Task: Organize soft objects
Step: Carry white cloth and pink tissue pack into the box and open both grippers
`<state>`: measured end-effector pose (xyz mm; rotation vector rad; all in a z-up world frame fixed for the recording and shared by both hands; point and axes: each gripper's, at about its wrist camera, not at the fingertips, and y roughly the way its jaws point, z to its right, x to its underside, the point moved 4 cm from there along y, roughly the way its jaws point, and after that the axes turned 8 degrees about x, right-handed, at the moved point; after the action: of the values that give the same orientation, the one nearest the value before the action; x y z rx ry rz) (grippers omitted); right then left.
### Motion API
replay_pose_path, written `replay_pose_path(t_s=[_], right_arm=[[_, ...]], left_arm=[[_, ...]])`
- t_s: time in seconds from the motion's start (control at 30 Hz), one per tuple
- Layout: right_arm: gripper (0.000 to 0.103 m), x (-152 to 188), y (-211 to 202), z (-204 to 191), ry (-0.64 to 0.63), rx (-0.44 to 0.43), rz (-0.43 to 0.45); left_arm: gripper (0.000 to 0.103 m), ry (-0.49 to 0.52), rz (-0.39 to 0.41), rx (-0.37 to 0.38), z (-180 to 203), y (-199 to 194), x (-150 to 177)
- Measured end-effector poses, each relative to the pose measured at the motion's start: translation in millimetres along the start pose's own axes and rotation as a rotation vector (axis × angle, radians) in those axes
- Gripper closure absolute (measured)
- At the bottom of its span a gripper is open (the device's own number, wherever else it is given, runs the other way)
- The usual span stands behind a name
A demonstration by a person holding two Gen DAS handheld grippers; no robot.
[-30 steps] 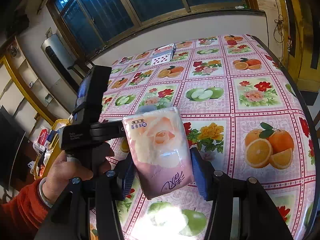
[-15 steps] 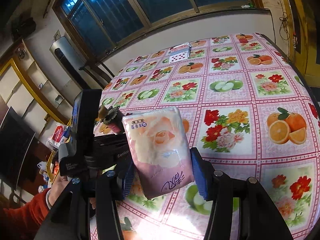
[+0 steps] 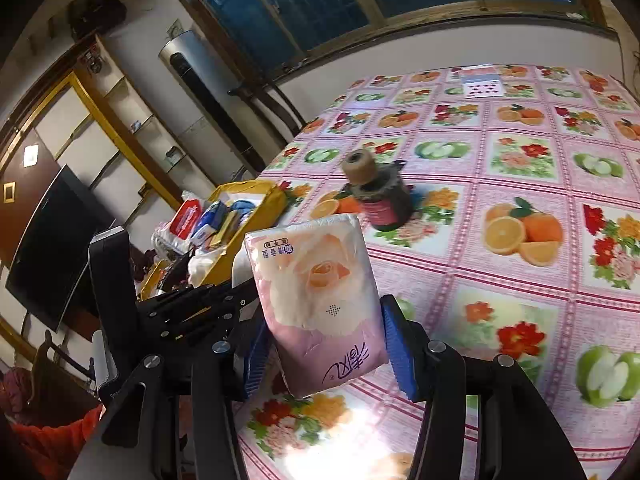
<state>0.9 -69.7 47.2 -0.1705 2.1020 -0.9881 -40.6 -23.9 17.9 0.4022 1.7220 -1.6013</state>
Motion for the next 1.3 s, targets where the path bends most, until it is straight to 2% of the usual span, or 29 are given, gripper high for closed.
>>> replay_pose_path(t_s=[0.17,0.37,0.6,0.73,0.93,1.17,1.3], right_arm=[[0.050,-1.6,21.4,-49.4,-0.054,-0.056,-0.017],[0.050,-4.6,46.0,-85.4,-0.083,-0.084,-0.043],[0.050,-18.6,74.5,-120.3,-0.104,-0.104,-0.051],[0.050,-32.1,98.9,-133.1,-0.101,-0.096,-0.054],[0.050,-50.8,143.5,-153.7,-0.094,-0.066,-0.081],[0.050,-53.5,189.1,-192.0,-0.149,-0.079,-0.150],[0.050,-51.9,216.7,-208.9,-0.195,-0.014,-0.178]], left_arm=[[0.094,-0.057,0.040,-0.055,-45.9,-20.2,8.5],[0.094,-0.107,0.067,-0.083,-80.7,-35.3,13.7],[0.094,-0.200,0.089,-0.072,-127.0,-58.2,25.7],[0.094,-0.263,0.096,-0.099,-160.9,-65.2,31.0],[0.094,-0.356,0.082,-0.095,-204.6,-62.4,41.6],[0.094,-0.379,0.062,-0.097,-230.1,-49.1,41.3],[0.094,-0.385,0.051,-0.097,-235.9,-39.9,38.9]])
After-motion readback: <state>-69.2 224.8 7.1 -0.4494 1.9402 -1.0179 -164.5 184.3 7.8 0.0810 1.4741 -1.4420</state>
